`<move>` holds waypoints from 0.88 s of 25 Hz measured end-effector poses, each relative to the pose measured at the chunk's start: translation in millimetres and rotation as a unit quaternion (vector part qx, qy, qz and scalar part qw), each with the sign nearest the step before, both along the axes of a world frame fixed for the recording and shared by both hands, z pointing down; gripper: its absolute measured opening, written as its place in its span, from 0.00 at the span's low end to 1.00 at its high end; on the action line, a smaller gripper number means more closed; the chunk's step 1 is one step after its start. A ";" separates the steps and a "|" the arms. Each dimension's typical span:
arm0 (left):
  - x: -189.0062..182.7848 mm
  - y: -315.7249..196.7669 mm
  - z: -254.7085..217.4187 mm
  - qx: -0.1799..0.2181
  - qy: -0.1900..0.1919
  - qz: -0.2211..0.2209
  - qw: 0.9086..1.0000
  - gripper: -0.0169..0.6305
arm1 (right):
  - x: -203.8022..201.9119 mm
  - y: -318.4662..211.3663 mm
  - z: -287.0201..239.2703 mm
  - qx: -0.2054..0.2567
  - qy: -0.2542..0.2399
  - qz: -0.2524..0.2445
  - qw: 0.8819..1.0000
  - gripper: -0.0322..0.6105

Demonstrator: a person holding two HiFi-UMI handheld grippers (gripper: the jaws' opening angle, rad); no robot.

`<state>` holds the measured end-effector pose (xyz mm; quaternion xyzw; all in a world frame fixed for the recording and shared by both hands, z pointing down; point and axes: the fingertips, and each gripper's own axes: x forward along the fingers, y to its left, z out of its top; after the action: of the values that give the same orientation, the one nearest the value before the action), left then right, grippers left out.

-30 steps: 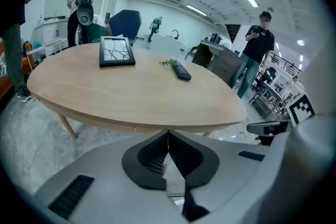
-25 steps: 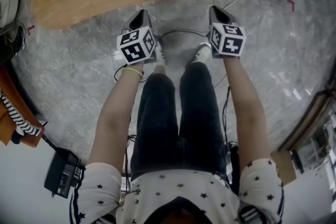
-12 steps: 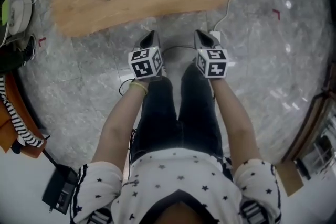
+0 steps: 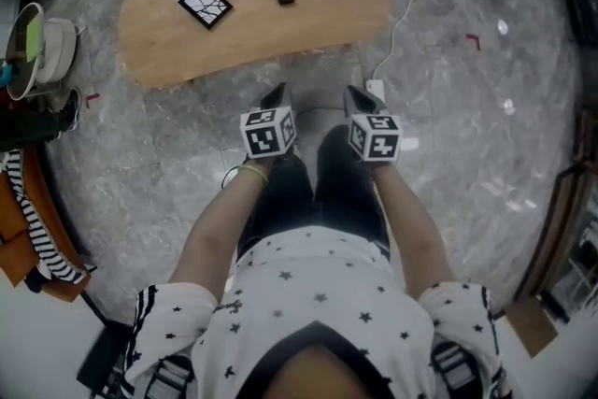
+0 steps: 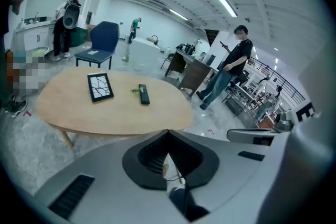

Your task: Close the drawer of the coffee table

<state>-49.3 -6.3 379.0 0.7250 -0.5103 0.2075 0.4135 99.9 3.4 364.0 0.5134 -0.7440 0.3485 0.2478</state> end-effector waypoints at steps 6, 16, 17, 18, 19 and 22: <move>1.1 15.2 -44.3 0.000 0.008 0.018 1.000 0.04 | -15.4 12.4 -40.2 0.009 -0.016 0.011 1.000 0.07; 4.0 40.7 -97.2 -0.016 0.014 0.064 0.998 0.04 | -40.6 29.2 -95.3 0.020 -0.046 0.002 0.999 0.07; 3.1 43.6 -100.4 -0.019 0.018 0.065 0.998 0.04 | -42.1 31.8 -99.8 0.021 -0.047 -0.001 0.999 0.07; 1.4 46.0 -103.3 -0.021 0.020 0.066 0.997 0.04 | -43.2 34.0 -104.0 0.022 -0.048 -0.003 0.999 0.07; -1.1 47.5 -106.0 -0.021 0.020 0.065 0.997 0.04 | -44.2 36.0 -108.3 0.023 -0.048 -0.005 0.999 0.07; -11.3 48.4 -114.7 -0.011 0.014 0.064 0.998 0.04 | -47.3 41.9 -121.3 0.030 -0.050 -0.012 0.998 0.07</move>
<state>-60.6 42.2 264.3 0.7543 -0.4548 0.2292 0.4143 52.5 45.3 242.7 0.4934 -0.7719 0.3479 0.1993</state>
